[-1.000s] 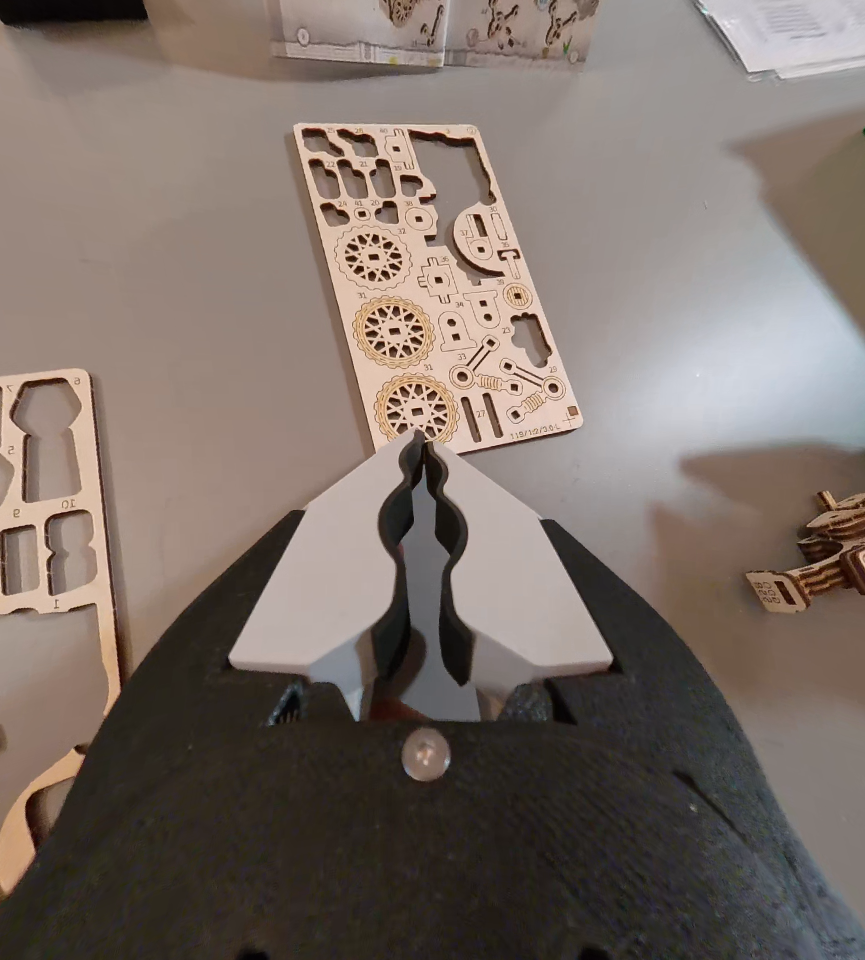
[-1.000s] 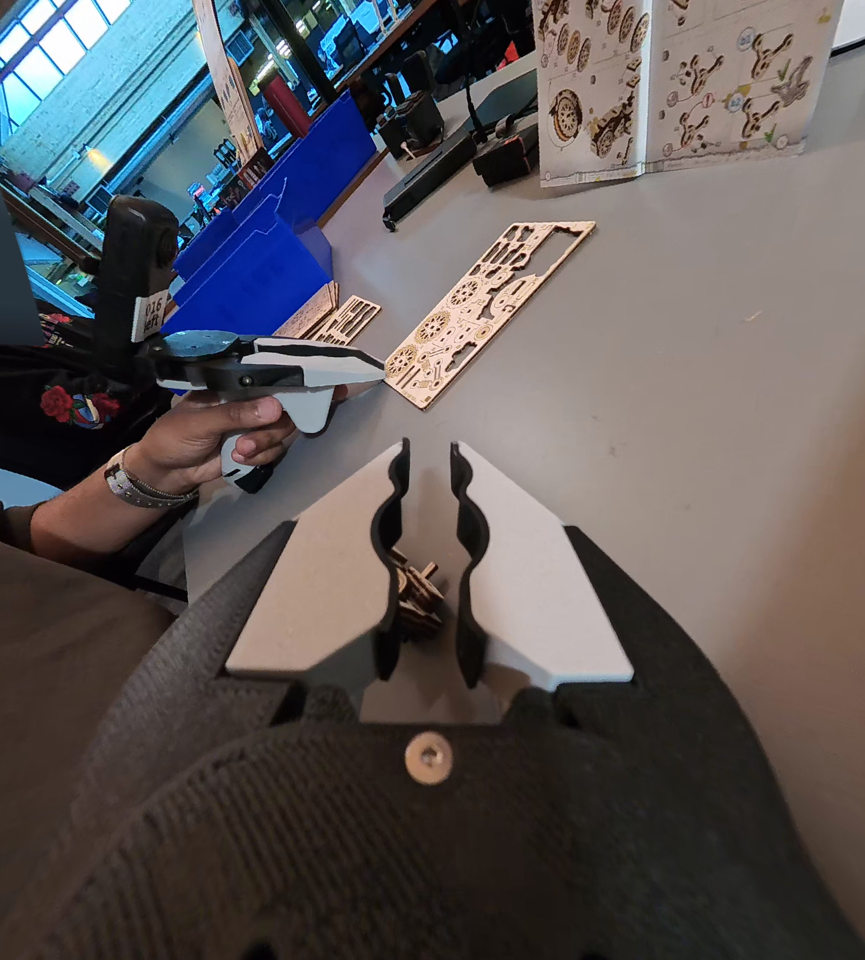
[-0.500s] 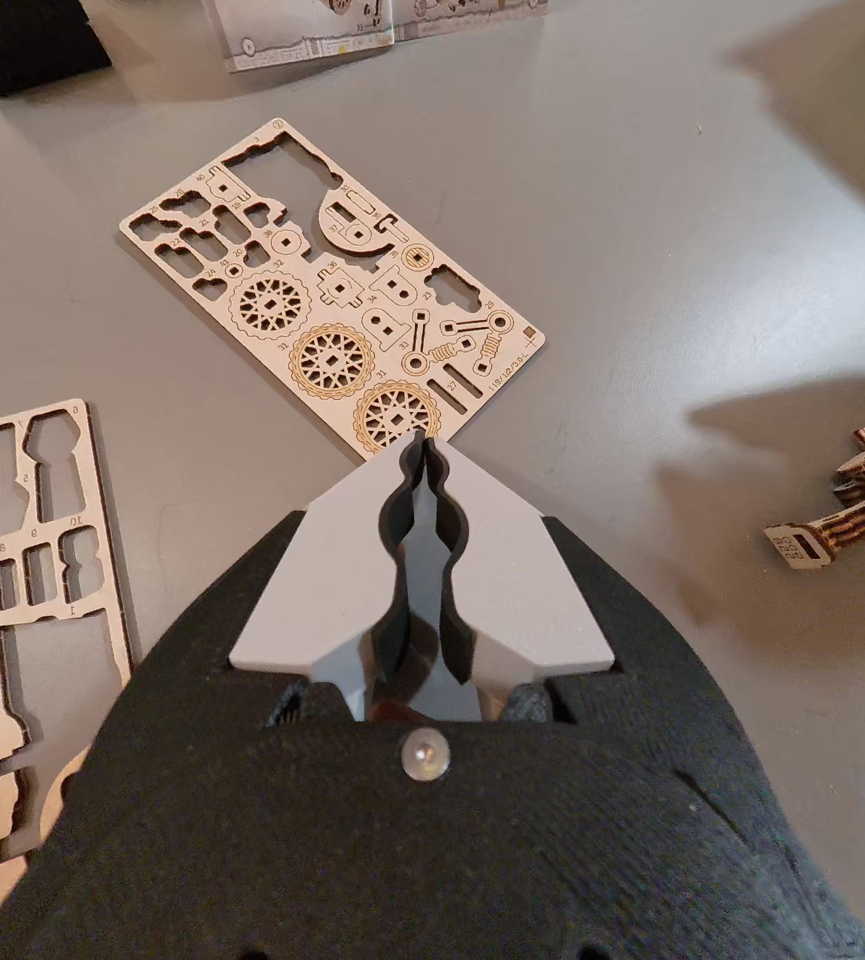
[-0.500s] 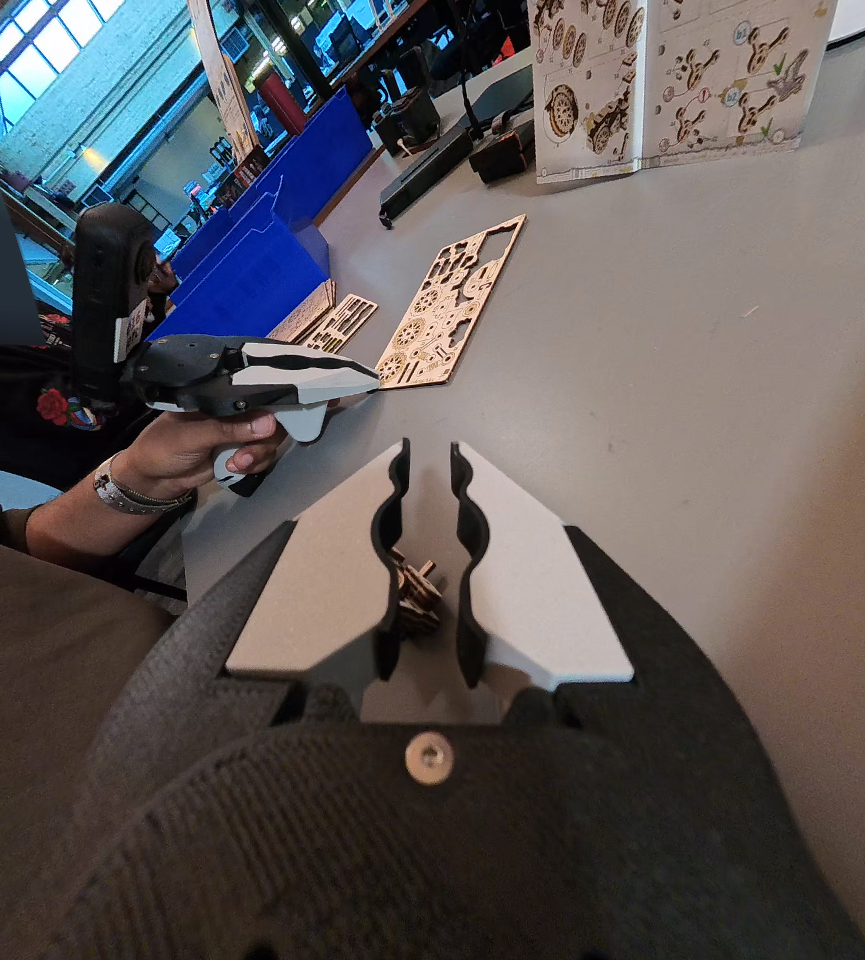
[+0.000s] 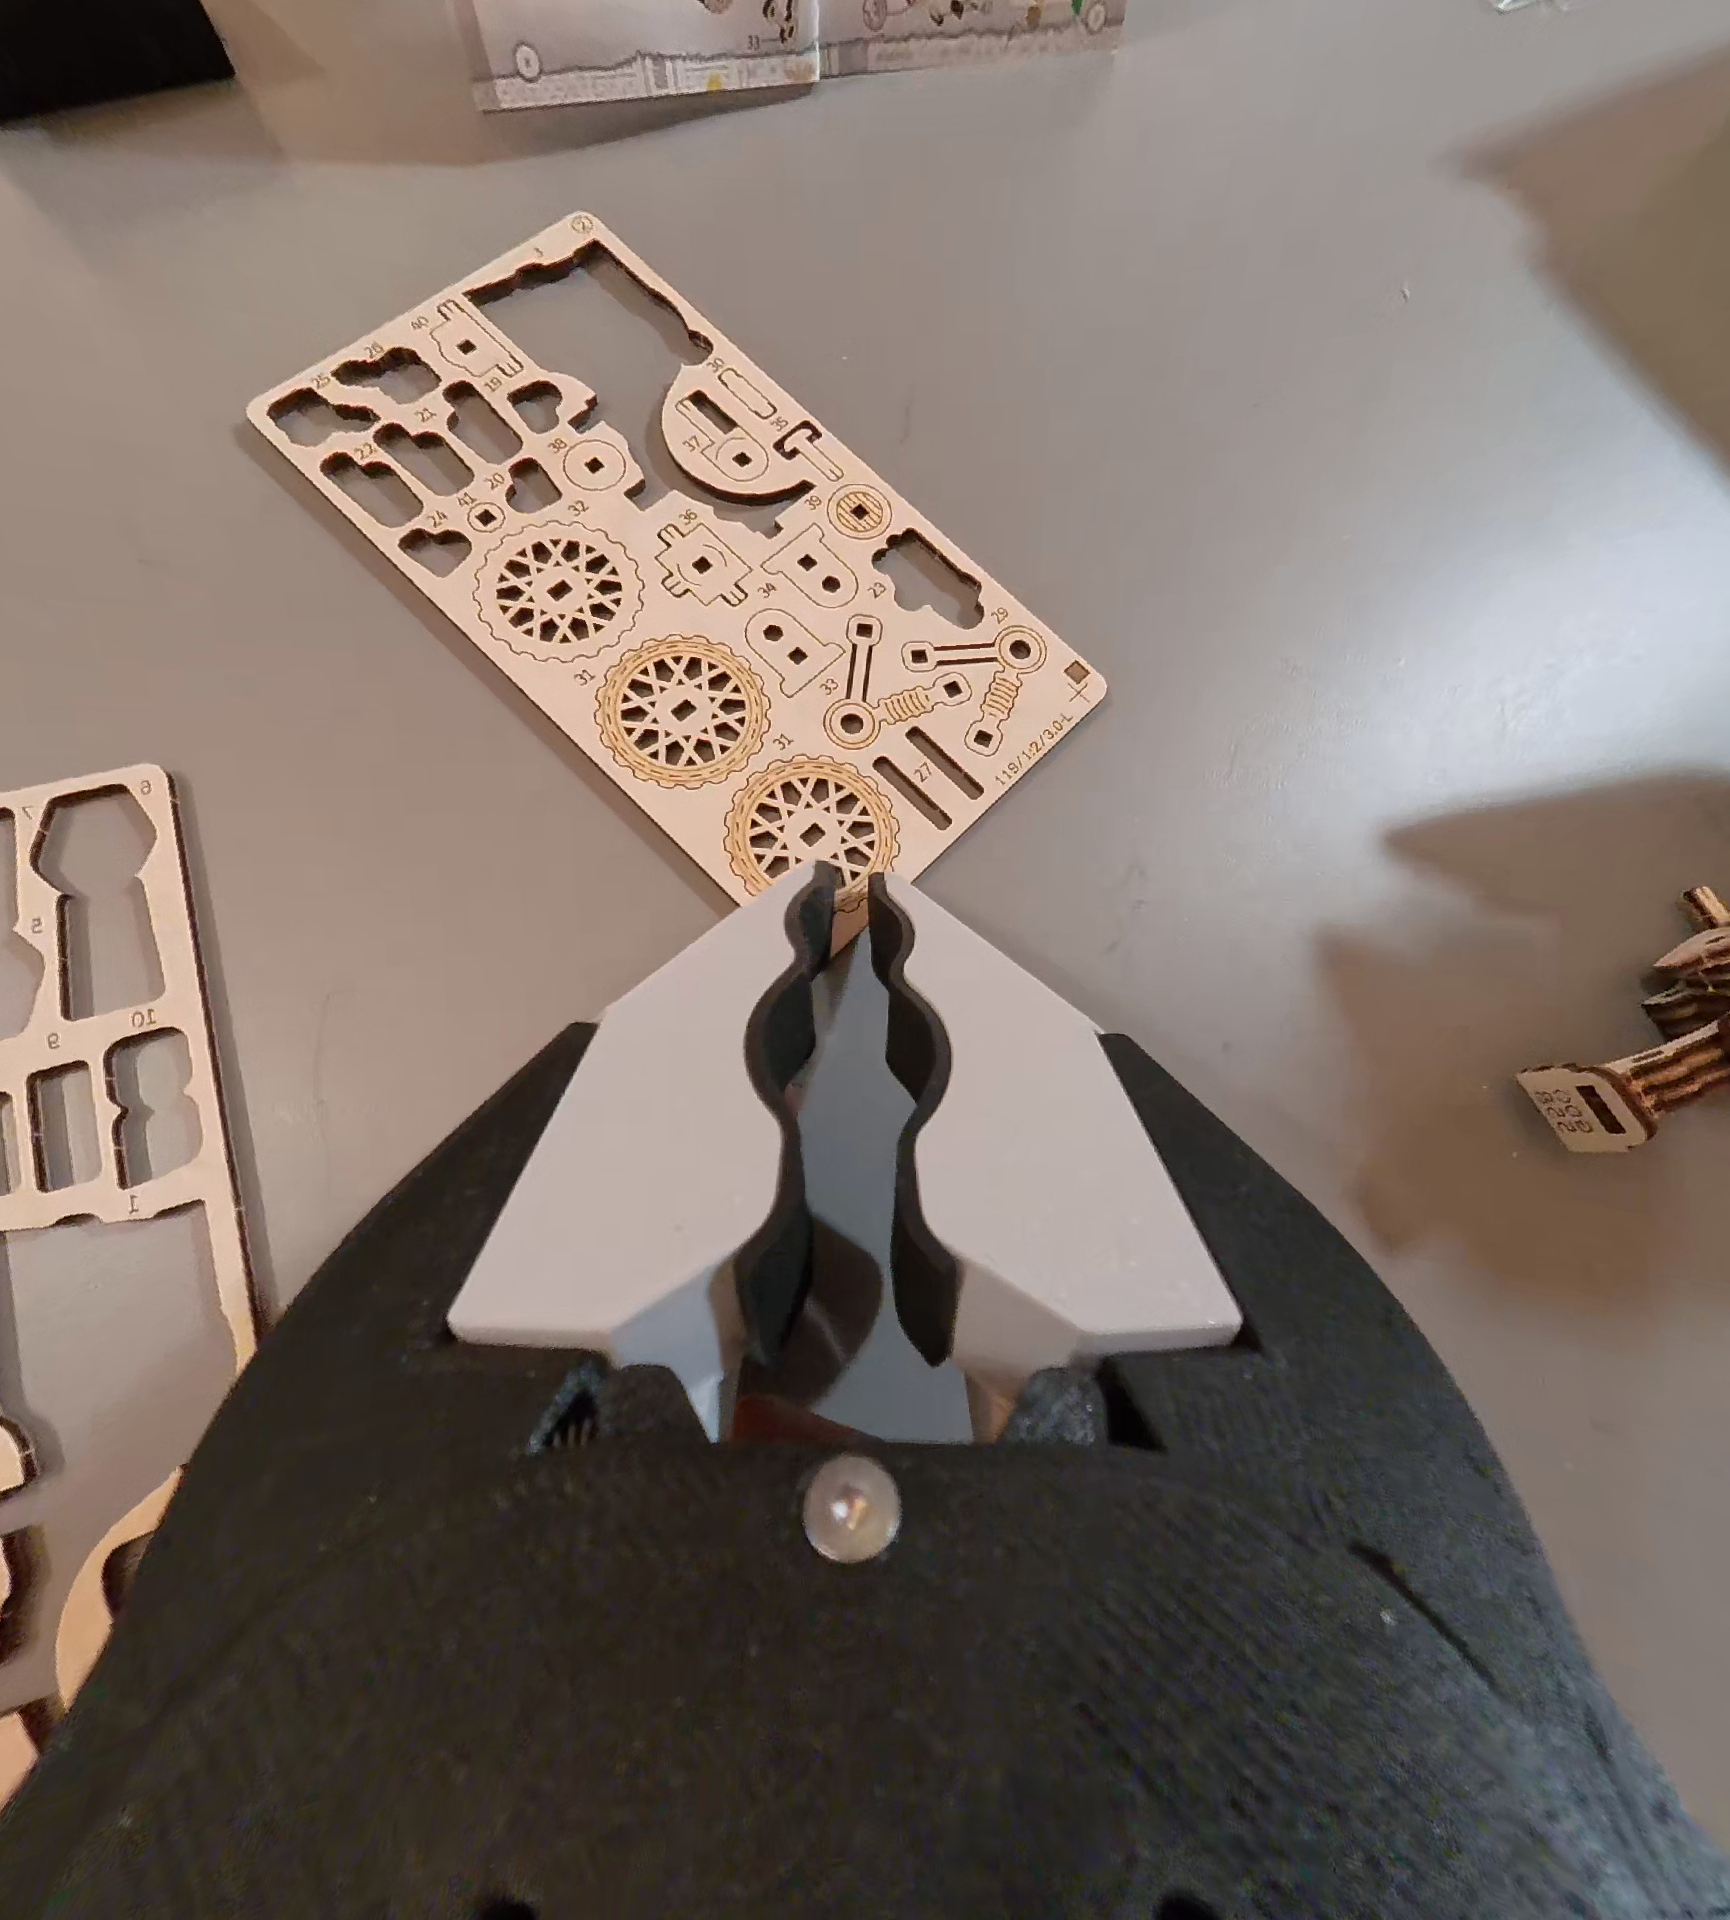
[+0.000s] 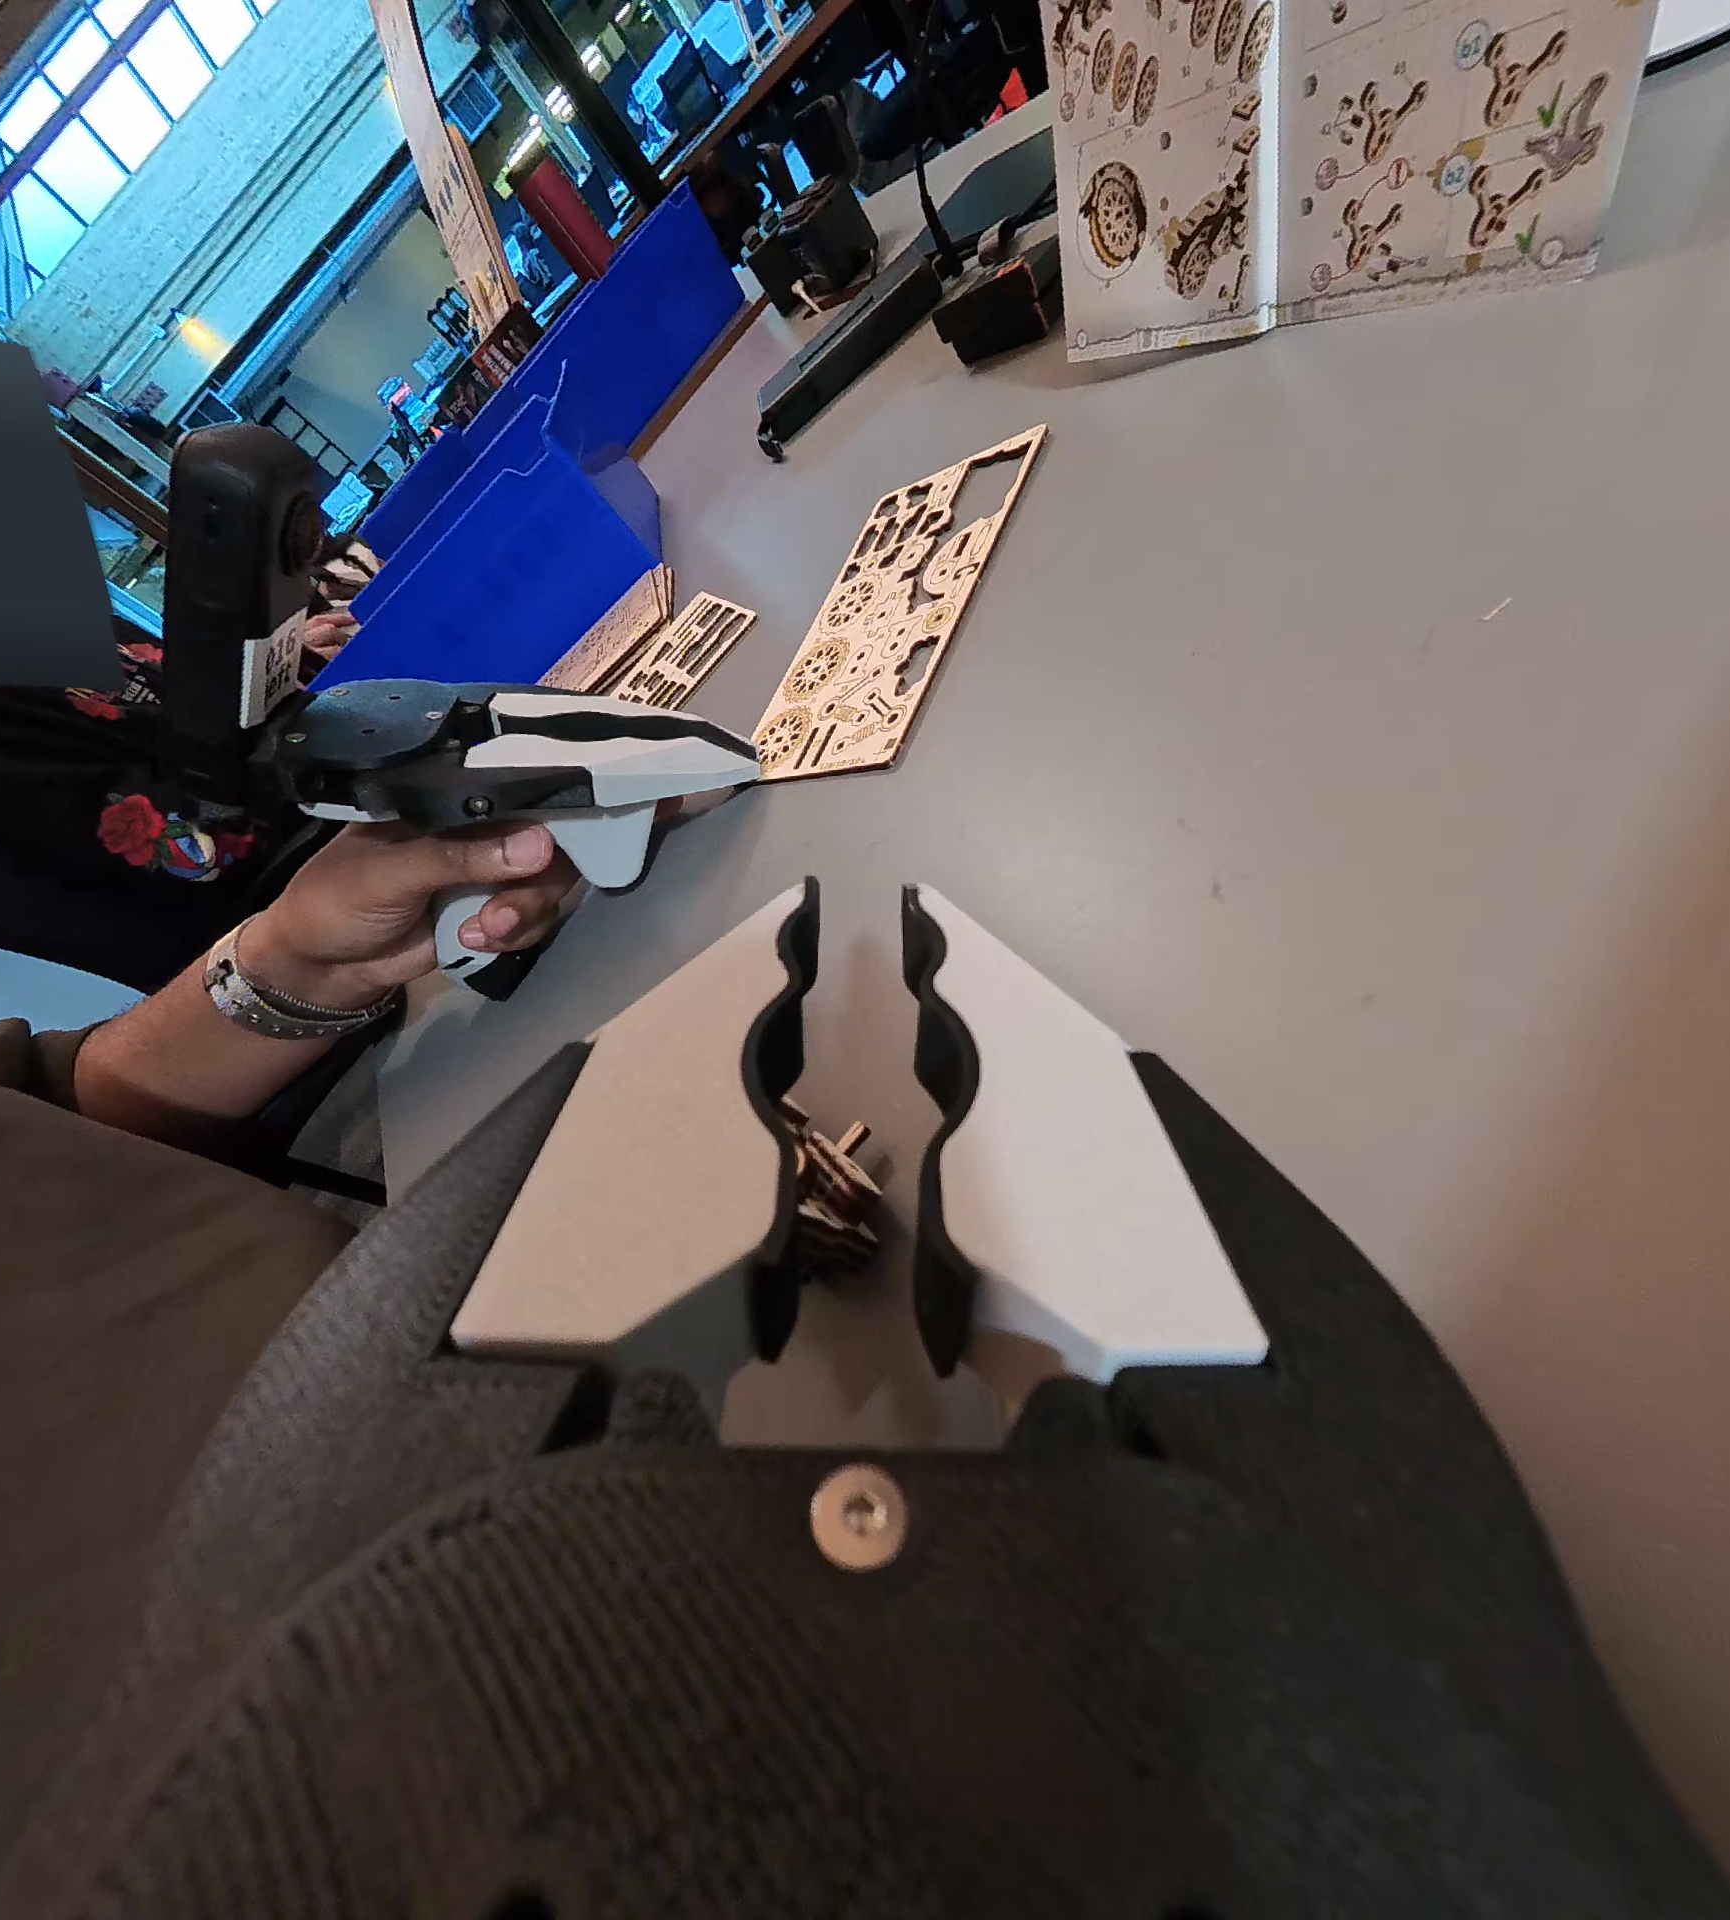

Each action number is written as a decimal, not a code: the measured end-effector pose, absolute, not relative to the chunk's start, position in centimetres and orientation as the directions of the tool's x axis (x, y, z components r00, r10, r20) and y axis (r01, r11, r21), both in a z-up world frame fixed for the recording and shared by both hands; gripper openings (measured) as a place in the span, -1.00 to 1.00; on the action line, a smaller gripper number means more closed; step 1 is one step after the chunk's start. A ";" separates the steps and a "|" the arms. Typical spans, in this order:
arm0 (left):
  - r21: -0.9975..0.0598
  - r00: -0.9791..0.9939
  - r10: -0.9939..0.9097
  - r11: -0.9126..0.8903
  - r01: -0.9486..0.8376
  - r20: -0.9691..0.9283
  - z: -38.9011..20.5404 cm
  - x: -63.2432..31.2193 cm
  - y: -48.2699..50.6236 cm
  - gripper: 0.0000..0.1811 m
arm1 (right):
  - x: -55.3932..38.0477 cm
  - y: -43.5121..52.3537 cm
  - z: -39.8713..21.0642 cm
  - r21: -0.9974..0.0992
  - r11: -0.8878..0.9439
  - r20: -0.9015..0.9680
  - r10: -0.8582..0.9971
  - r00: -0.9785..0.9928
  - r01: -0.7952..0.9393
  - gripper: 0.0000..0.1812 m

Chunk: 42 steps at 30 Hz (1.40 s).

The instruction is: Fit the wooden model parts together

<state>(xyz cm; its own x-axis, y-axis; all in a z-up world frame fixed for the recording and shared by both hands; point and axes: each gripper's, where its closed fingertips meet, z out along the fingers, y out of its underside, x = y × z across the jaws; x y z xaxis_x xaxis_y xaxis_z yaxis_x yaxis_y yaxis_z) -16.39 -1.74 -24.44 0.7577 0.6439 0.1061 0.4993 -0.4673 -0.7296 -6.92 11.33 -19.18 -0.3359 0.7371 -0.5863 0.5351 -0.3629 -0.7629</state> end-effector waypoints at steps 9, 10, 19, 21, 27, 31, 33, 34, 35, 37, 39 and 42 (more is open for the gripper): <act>-0.731 0.747 0.658 -0.464 0.501 0.094 -24.4 -16.6 -2.0 -0.89 | -7.0 11.4 -19.2 -0.759 -0.369 -0.593 0.733 -0.334 0.537 -0.85; -0.730 0.745 0.660 -0.462 0.503 0.096 -24.5 -16.6 -2.0 -0.88 | -6.9 11.4 -19.2 -0.759 -0.370 -0.593 0.733 -0.334 0.537 -0.85; -0.729 0.697 0.705 -0.408 0.549 0.131 -24.4 -17.6 -2.8 -0.79 | -6.9 11.4 -19.2 -0.756 -0.372 -0.597 0.730 -0.334 0.538 -0.85; -0.728 0.691 0.710 -0.401 0.555 0.136 -24.4 -17.8 -2.9 -0.79 | -6.9 11.4 -19.2 -0.756 -0.373 -0.598 0.729 -0.334 0.538 -0.85; -0.728 0.690 0.710 -0.398 0.558 0.142 -24.4 -17.9 -3.0 -0.79 | -6.9 11.4 -19.2 -0.754 -0.374 -0.600 0.727 -0.334 0.540 -0.85; -0.772 0.701 0.699 -0.368 0.519 0.138 -23.4 -18.0 -2.7 -0.80 | -6.9 11.4 -19.2 -0.753 -0.374 -0.601 0.727 -0.333 0.542 -0.85; -0.798 0.708 0.697 -0.362 0.482 0.112 -22.8 -18.1 -2.7 -0.80 | -6.9 11.3 -19.3 -0.752 -0.373 -0.601 0.726 -0.333 0.543 -0.85; -0.802 0.713 0.694 -0.367 0.471 0.101 -22.7 -18.1 -2.6 -0.80 | -6.9 11.3 -19.3 -0.751 -0.373 -0.602 0.726 -0.333 0.544 -0.85; -0.803 0.718 0.690 -0.375 0.464 0.093 -22.7 -18.0 -2.5 -0.80 | -6.9 11.3 -19.3 -0.751 -0.373 -0.602 0.725 -0.333 0.545 -0.85; -0.803 0.724 0.685 -0.383 0.457 0.085 -22.7 -17.9 -2.4 -0.79 | -6.9 11.3 -19.3 -0.749 -0.375 -0.604 0.724 -0.333 0.546 -0.85; -0.801 0.726 0.681 -0.382 0.461 0.093 -22.7 -17.9 -2.4 -0.77 | -6.9 11.3 -19.3 -0.748 -0.377 -0.607 0.722 -0.333 0.547 -0.85; -0.795 0.726 0.677 -0.375 0.477 0.116 -22.8 -17.9 -2.3 -0.75 | -6.9 11.3 -19.3 -0.748 -0.376 -0.606 0.722 -0.334 0.547 -0.85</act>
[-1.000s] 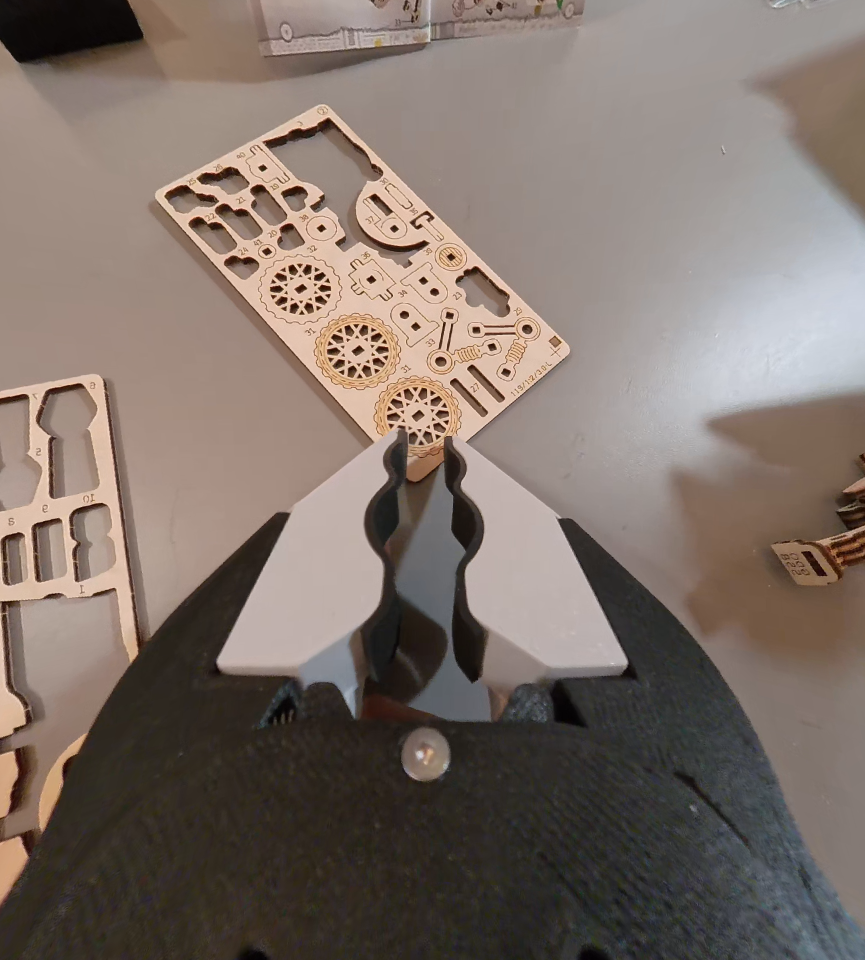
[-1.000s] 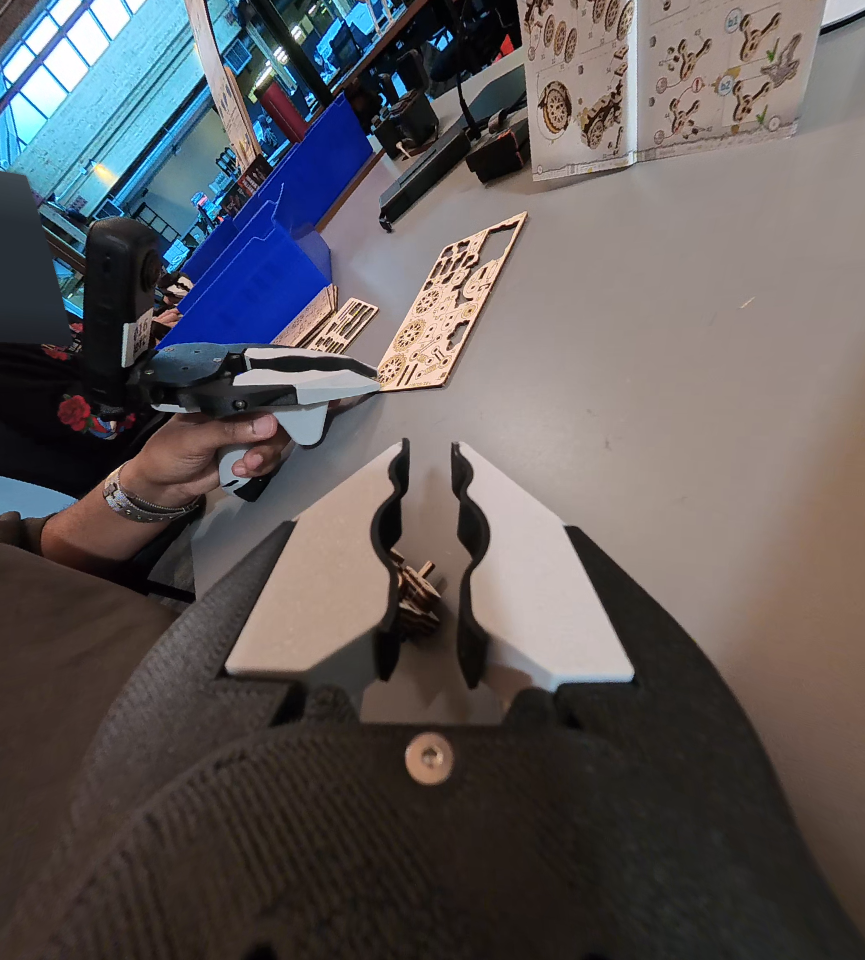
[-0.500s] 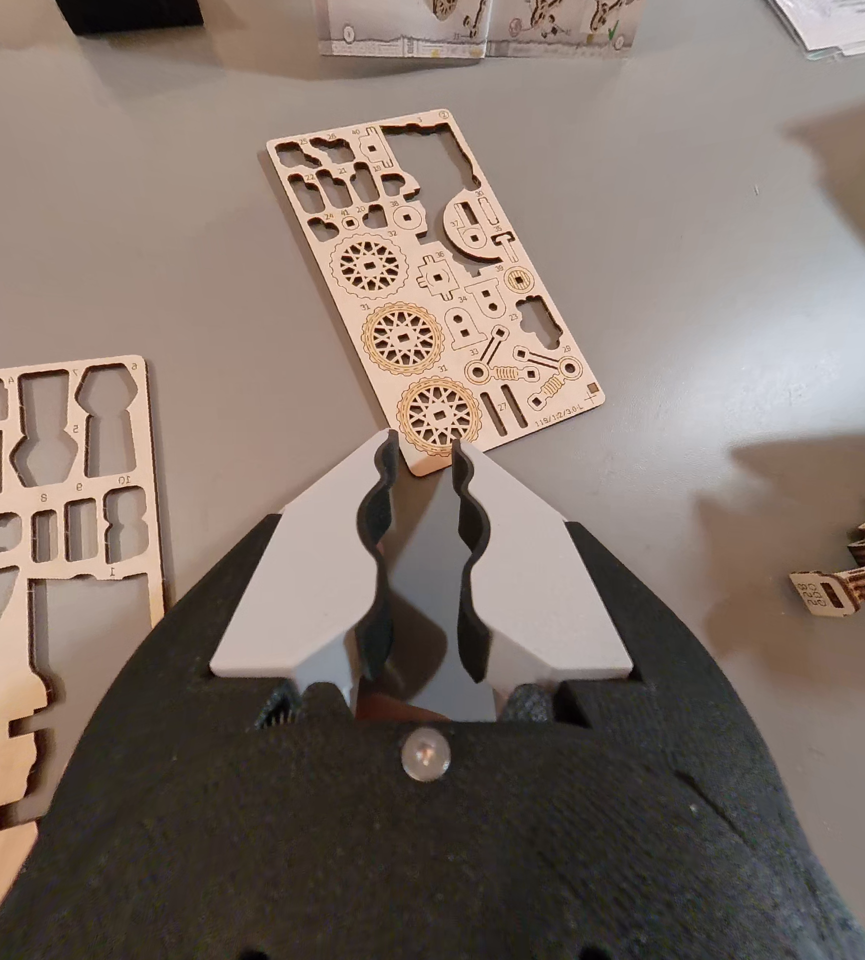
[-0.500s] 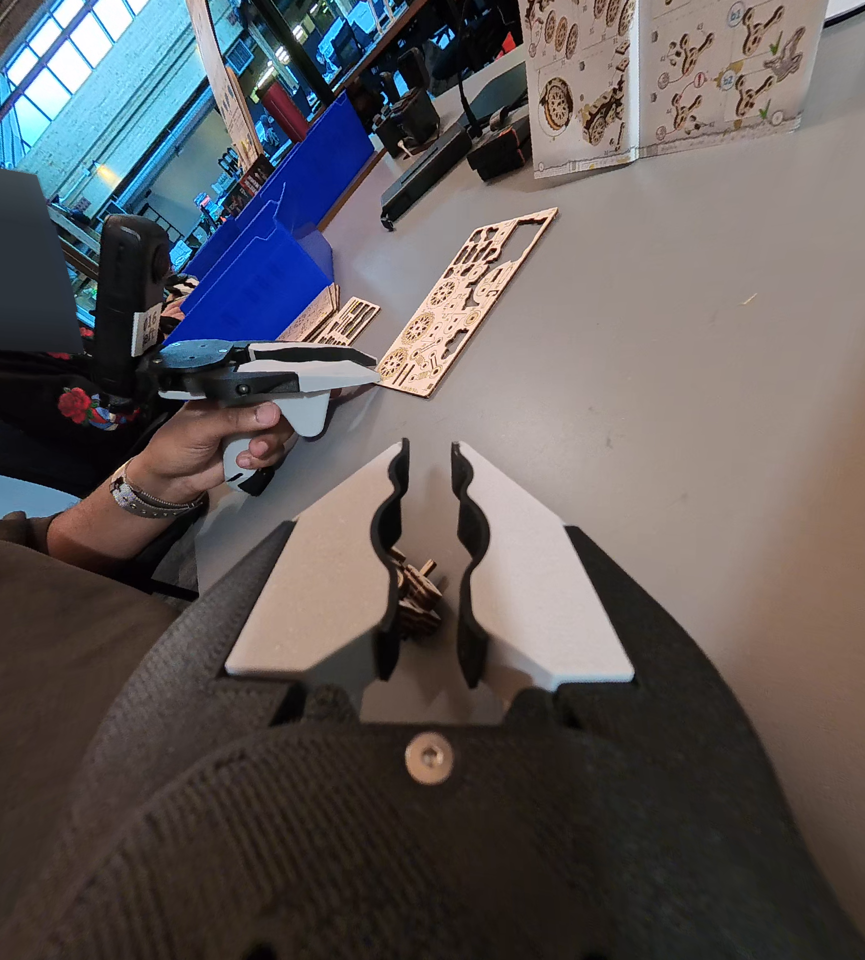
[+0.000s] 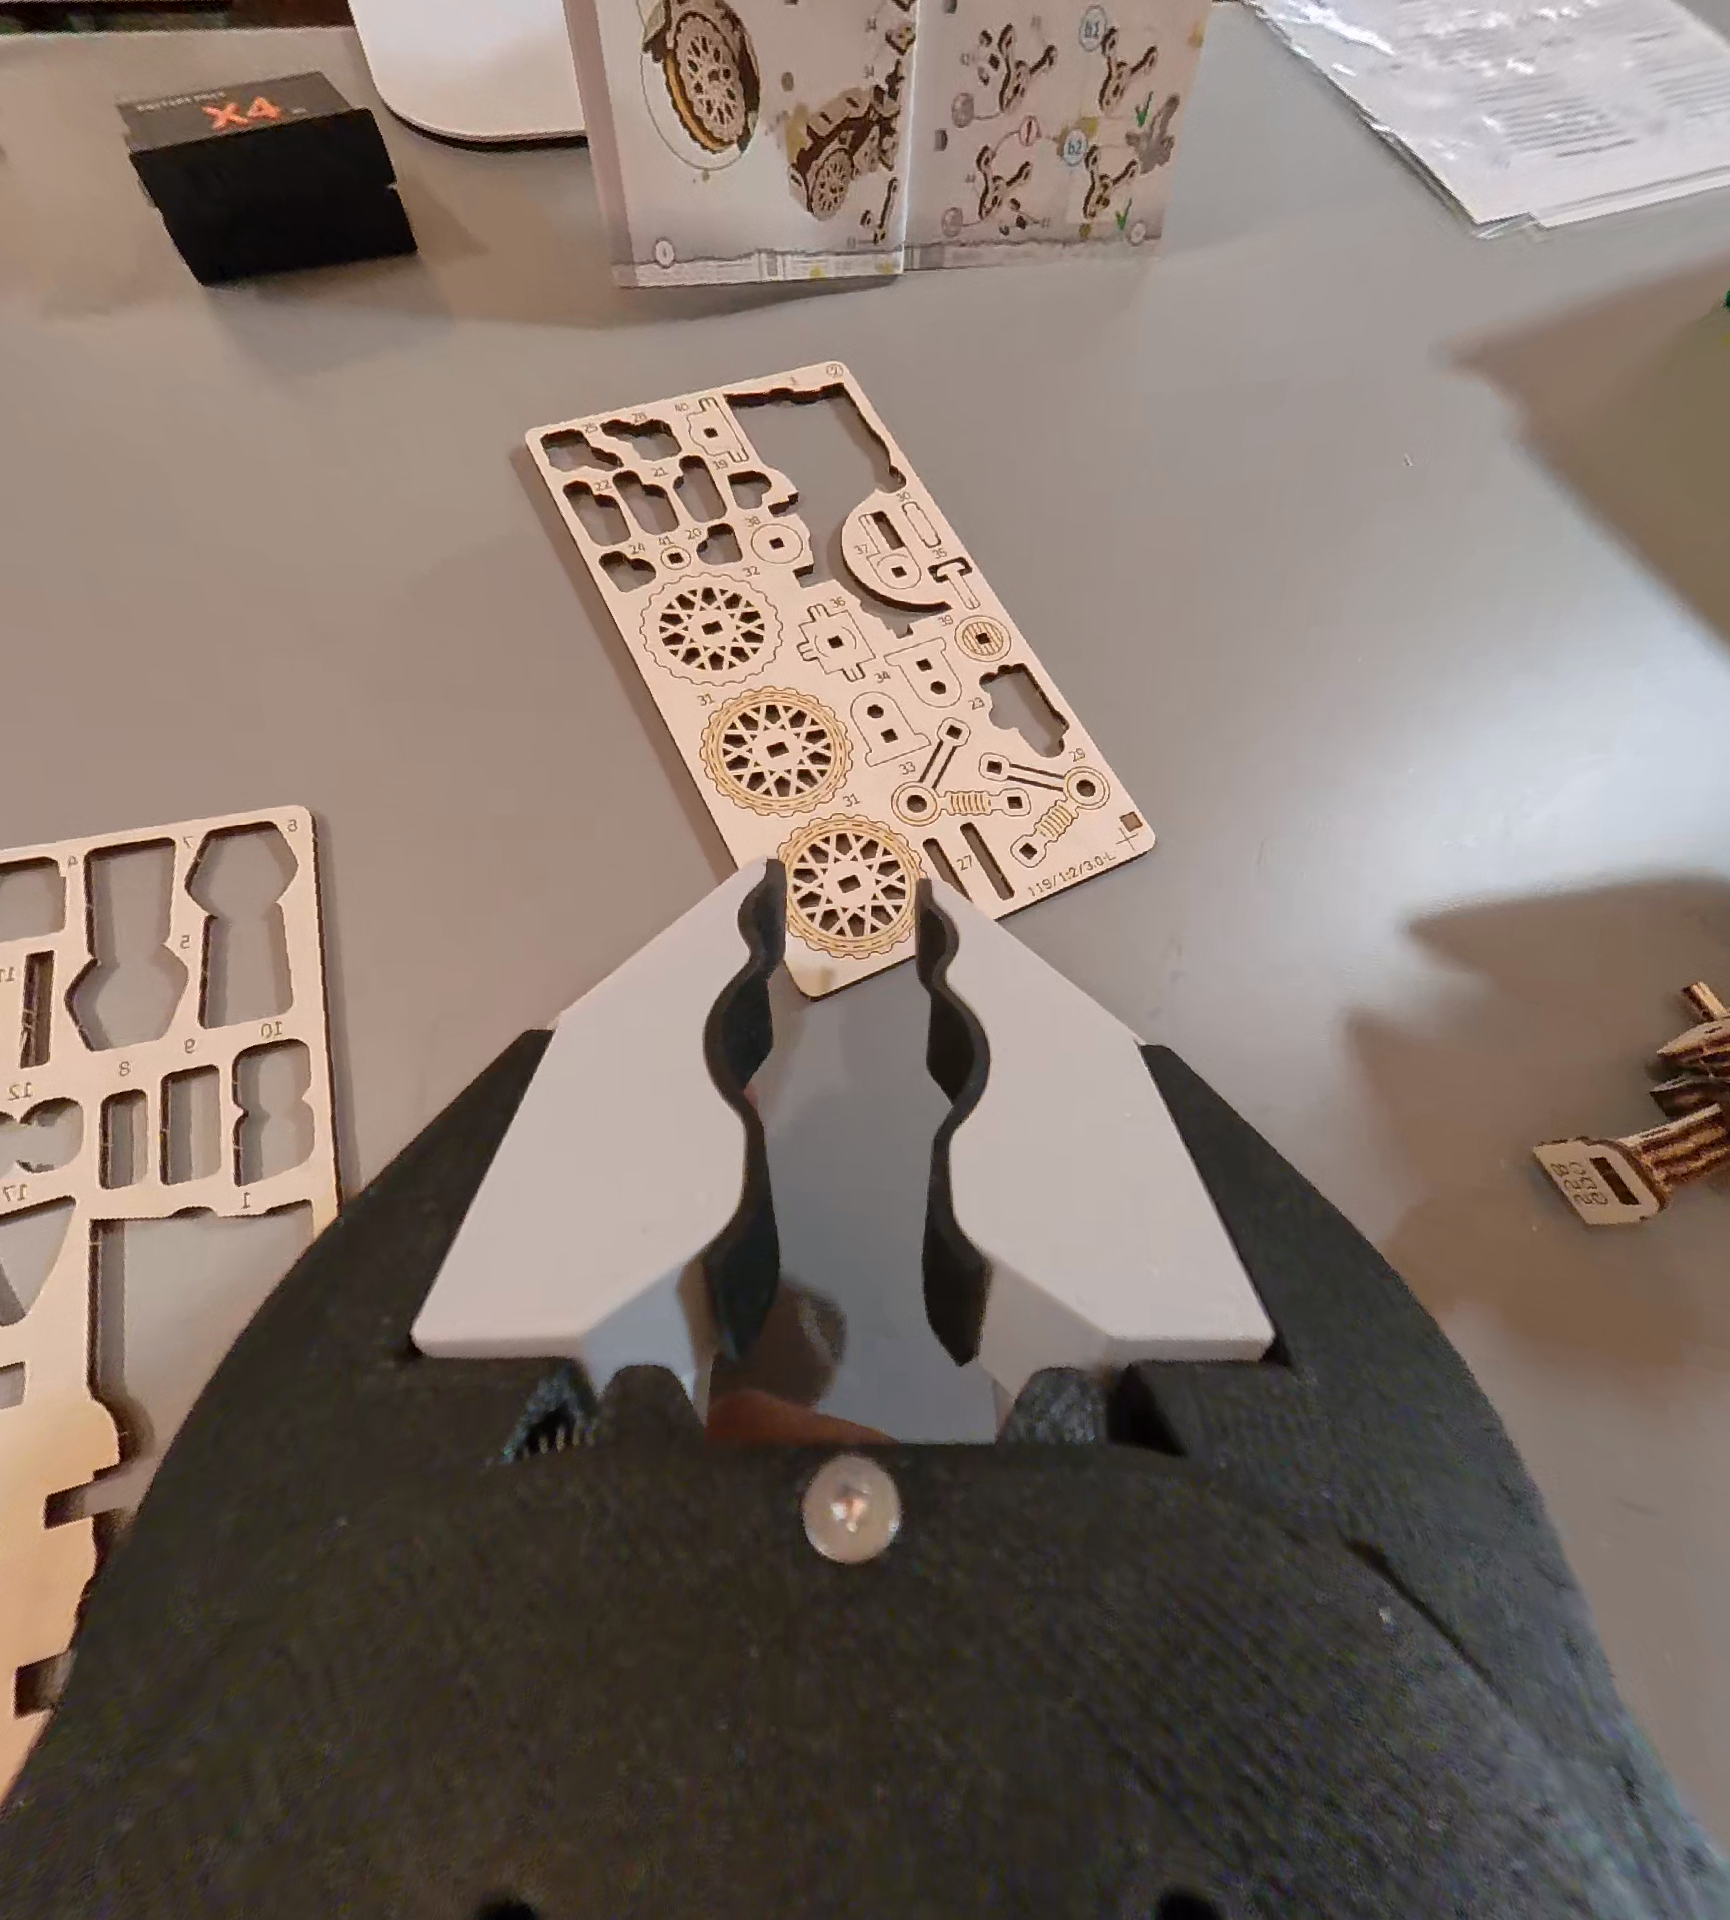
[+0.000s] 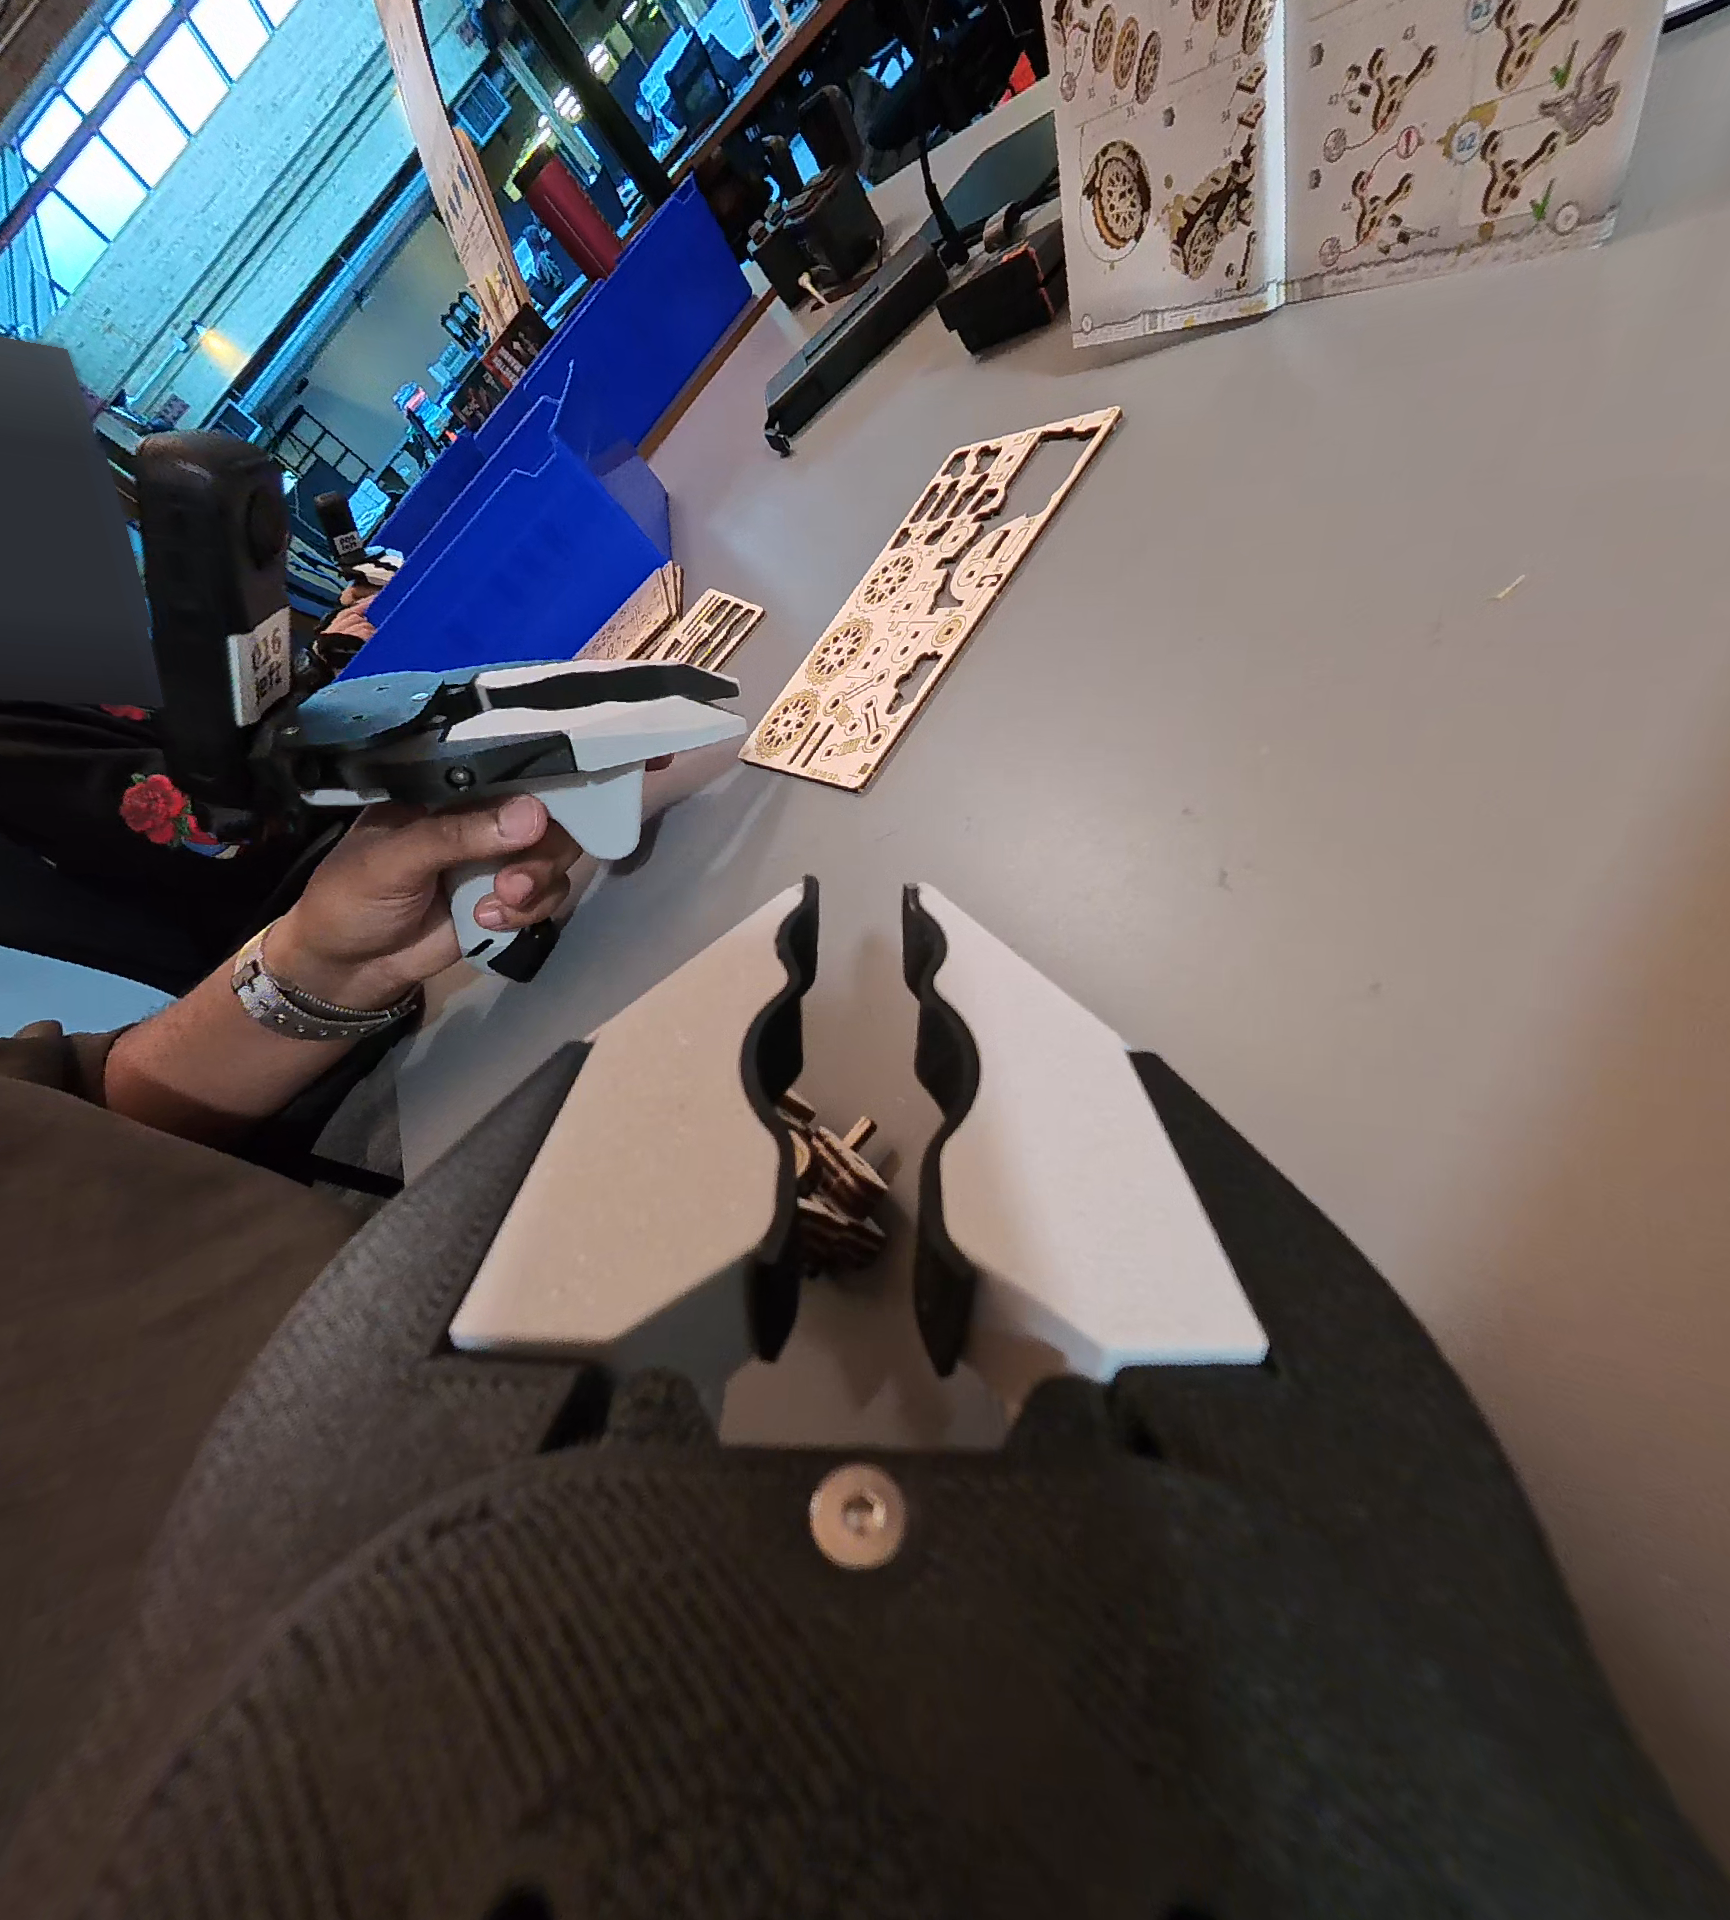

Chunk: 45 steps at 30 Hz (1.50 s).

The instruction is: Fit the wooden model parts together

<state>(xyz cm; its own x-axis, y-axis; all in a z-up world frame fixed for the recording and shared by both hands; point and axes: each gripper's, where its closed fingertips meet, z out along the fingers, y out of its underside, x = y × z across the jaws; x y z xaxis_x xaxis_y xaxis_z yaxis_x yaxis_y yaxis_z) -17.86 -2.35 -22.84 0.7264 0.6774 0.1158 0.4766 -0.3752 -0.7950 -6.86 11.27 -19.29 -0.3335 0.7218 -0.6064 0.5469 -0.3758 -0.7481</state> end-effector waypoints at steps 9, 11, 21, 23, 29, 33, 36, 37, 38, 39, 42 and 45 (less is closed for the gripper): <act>-0.809 0.763 0.632 -0.374 0.454 0.136 -22.4 -17.2 -1.8 -0.72 | -6.9 11.5 -19.0 -0.765 -0.373 -0.589 0.735 -0.336 0.525 -0.86; -0.809 0.767 0.627 -0.377 0.452 0.136 -22.4 -17.1 -1.8 -0.72 | -6.9 11.5 -19.0 -0.764 -0.374 -0.590 0.734 -0.336 0.526 -0.86; -0.810 0.781 0.614 -0.398 0.431 0.114 -22.5 -16.9 -1.5 -0.72 | -6.9 11.3 -19.1 -0.763 -0.370 -0.590 0.733 -0.337 0.530 -0.86; -0.809 0.783 0.612 -0.402 0.429 0.111 -22.5 -16.8 -1.5 -0.72 | -6.9 11.3 -19.1 -0.763 -0.370 -0.590 0.734 -0.337 0.530 -0.86; -0.796 0.788 0.602 -0.412 0.443 0.127 -22.8 -16.5 -1.3 -0.69 | -6.9 11.3 -19.1 -0.765 -0.367 -0.587 0.736 -0.338 0.529 -0.86; -0.799 0.790 0.600 -0.411 0.438 0.124 -22.7 -16.4 -1.3 -0.67 | -6.9 11.3 -19.1 -0.766 -0.366 -0.586 0.737 -0.338 0.529 -0.86; -0.800 0.795 0.597 -0.422 0.426 0.108 -22.7 -16.3 -1.2 -0.67 | -6.9 11.3 -19.1 -0.766 -0.367 -0.586 0.737 -0.338 0.529 -0.86; -0.801 0.795 0.597 -0.422 0.425 0.107 -22.7 -16.3 -1.2 -0.67 | -6.9 11.3 -19.1 -0.765 -0.367 -0.586 0.736 -0.338 0.529 -0.86; -0.801 0.794 0.598 -0.421 0.426 0.108 -22.7 -16.3 -1.3 -0.67 | -6.9 11.3 -19.1 -0.765 -0.367 -0.587 0.736 -0.338 0.529 -0.86; -0.801 0.794 0.598 -0.419 0.428 0.111 -22.7 -16.3 -1.3 -0.67 | -6.9 11.3 -19.1 -0.765 -0.367 -0.587 0.736 -0.338 0.529 -0.86; -0.798 0.791 0.599 -0.414 0.439 0.124 -22.8 -16.4 -1.3 -0.67 | -6.9 11.3 -19.1 -0.765 -0.367 -0.587 0.736 -0.338 0.529 -0.86; -0.795 0.787 0.602 -0.407 0.450 0.137 -22.8 -16.4 -1.4 -0.67 | -6.9 11.3 -19.1 -0.765 -0.366 -0.587 0.735 -0.339 0.530 -0.86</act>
